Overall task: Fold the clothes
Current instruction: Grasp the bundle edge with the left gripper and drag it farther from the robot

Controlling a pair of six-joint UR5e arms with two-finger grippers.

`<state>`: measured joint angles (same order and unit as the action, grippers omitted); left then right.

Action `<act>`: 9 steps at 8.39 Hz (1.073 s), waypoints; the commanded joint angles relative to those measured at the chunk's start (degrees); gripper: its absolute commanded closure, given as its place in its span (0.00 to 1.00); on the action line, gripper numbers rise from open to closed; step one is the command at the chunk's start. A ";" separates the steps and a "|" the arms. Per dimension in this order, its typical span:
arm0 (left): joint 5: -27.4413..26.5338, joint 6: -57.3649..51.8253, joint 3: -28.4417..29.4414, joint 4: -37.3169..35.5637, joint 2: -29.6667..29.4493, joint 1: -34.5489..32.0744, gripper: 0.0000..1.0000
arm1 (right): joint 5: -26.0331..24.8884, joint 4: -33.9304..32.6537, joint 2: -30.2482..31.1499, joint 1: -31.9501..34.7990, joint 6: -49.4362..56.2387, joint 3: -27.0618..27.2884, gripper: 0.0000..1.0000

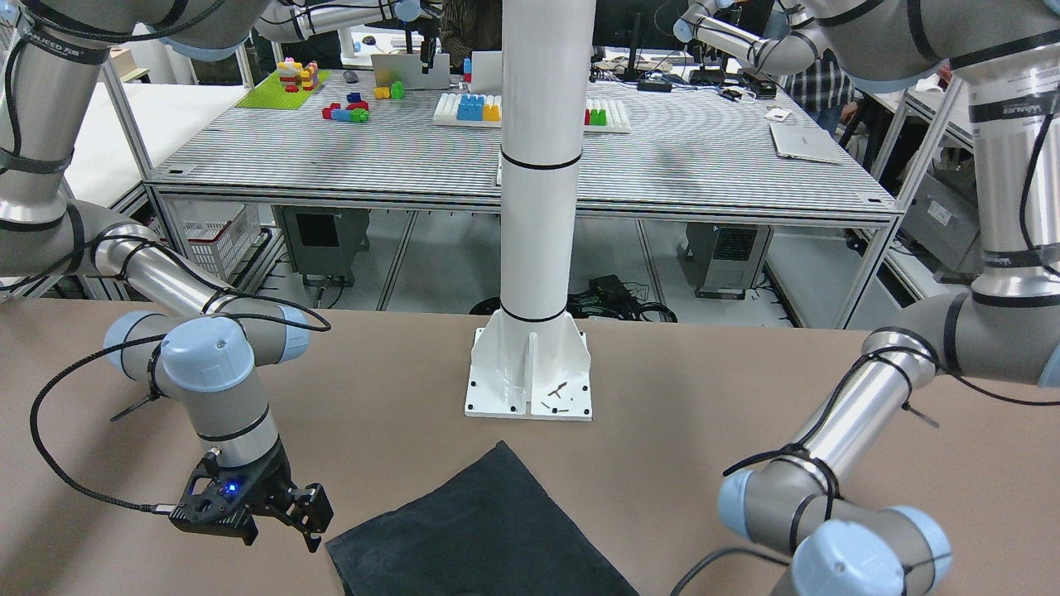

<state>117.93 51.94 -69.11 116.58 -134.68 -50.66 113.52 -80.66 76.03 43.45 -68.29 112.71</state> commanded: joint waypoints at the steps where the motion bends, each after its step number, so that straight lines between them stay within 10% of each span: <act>1: -7.34 -0.26 21.77 1.01 -18.13 -0.41 1.00 | 0.03 0.07 -0.01 -0.03 0.00 -0.03 0.06; 4: -7.98 -0.26 31.40 6.89 -25.29 -0.58 1.00 | -0.14 -0.11 -0.09 -0.11 0.00 -0.38 0.06; 5: -7.81 -0.70 31.23 7.26 -25.02 -1.71 0.37 | -0.14 -0.02 -2.09 -0.20 -0.27 -2.38 0.06; 6: -7.81 -3.05 29.66 7.26 -24.24 -2.51 0.06 | -0.14 0.06 -4.12 -0.29 -0.70 -4.40 0.06; 9: 0.70 -2.90 19.74 6.47 -17.58 -7.35 0.05 | -0.67 2.33 -7.47 -0.38 -3.49 -8.10 0.07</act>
<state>113.65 49.05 -44.10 123.35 -156.04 -55.80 113.12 -80.42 70.52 43.13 -69.25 107.08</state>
